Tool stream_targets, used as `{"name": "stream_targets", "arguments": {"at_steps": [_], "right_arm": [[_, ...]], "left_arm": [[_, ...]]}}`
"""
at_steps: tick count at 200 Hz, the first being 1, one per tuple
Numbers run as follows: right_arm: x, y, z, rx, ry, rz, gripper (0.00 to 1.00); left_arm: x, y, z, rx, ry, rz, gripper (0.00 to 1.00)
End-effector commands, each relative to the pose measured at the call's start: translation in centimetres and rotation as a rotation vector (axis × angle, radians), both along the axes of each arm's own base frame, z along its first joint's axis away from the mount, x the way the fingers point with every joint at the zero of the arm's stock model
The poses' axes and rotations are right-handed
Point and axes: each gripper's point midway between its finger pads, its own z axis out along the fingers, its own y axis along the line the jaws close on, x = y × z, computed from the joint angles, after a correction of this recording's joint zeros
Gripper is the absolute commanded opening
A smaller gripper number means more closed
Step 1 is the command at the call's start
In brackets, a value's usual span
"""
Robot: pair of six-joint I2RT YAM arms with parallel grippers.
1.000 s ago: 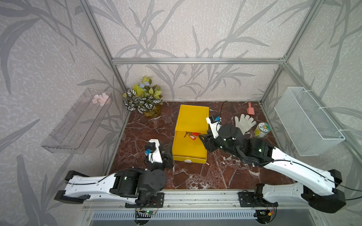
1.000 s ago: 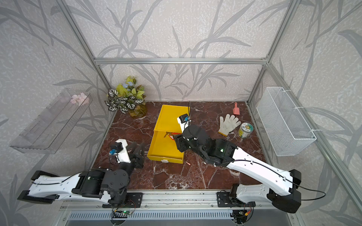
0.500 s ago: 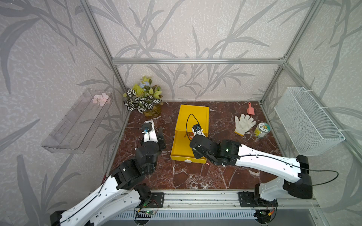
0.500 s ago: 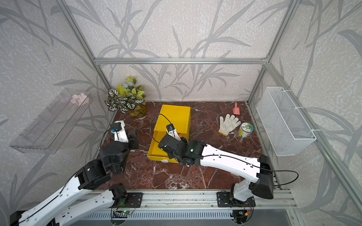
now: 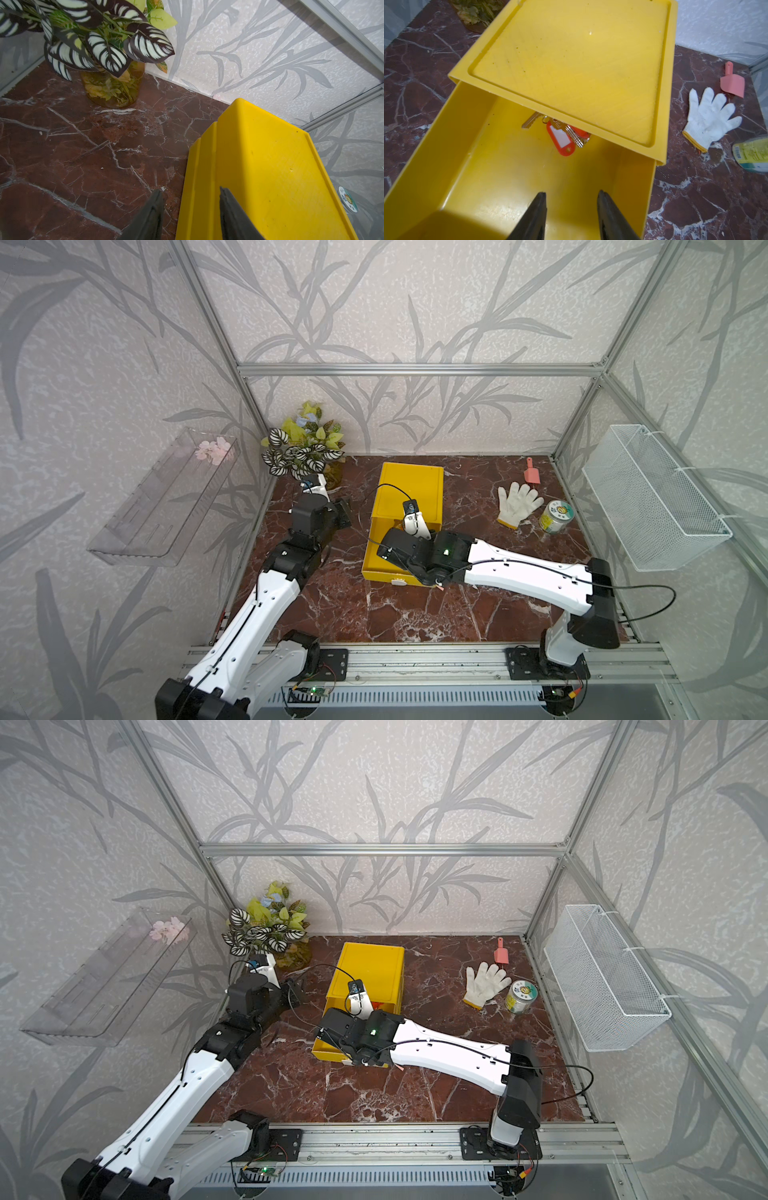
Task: Take the keys out of the drawer
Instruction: Pick up the key from the drawer.
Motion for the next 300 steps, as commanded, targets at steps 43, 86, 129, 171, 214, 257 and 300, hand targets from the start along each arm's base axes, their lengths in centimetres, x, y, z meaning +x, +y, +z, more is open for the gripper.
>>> {"name": "stream_targets", "arguments": {"at_steps": [43,86,129,171,214,257,300], "right_arm": [[1.3,-0.1,-0.7,-0.032,-0.069,-0.140,0.41],[2.4,-0.6,-1.2,-0.034,-0.077,-0.204,0.40],[3.2,-0.8,-1.6,0.004,-0.056,-0.232,0.41],[3.8,-0.7,-2.2,0.020,-0.052,-0.252,0.41],[4.2,-0.8,-2.7,0.030,-0.066,-0.286,0.40],[4.7,-1.3,-3.2,0.031,-0.073,-0.322,0.35],[5.2,-1.8,-3.8,0.024,-0.077,-0.346,0.34]], "left_arm": [[2.6,-0.7,-1.6,-0.169,0.019,-0.096,0.47],[3.4,-0.9,-2.2,-0.232,0.032,-0.113,0.47],[2.8,-1.5,-3.0,-0.257,0.069,-0.142,0.48],[2.6,-1.9,-3.3,-0.284,0.077,-0.161,0.49],[2.5,-2.2,-3.4,-0.294,0.085,-0.175,0.49],[2.4,-2.3,-3.4,-0.298,0.090,-0.183,0.50],[2.3,-2.3,-3.6,-0.296,0.097,-0.183,0.50]]}}
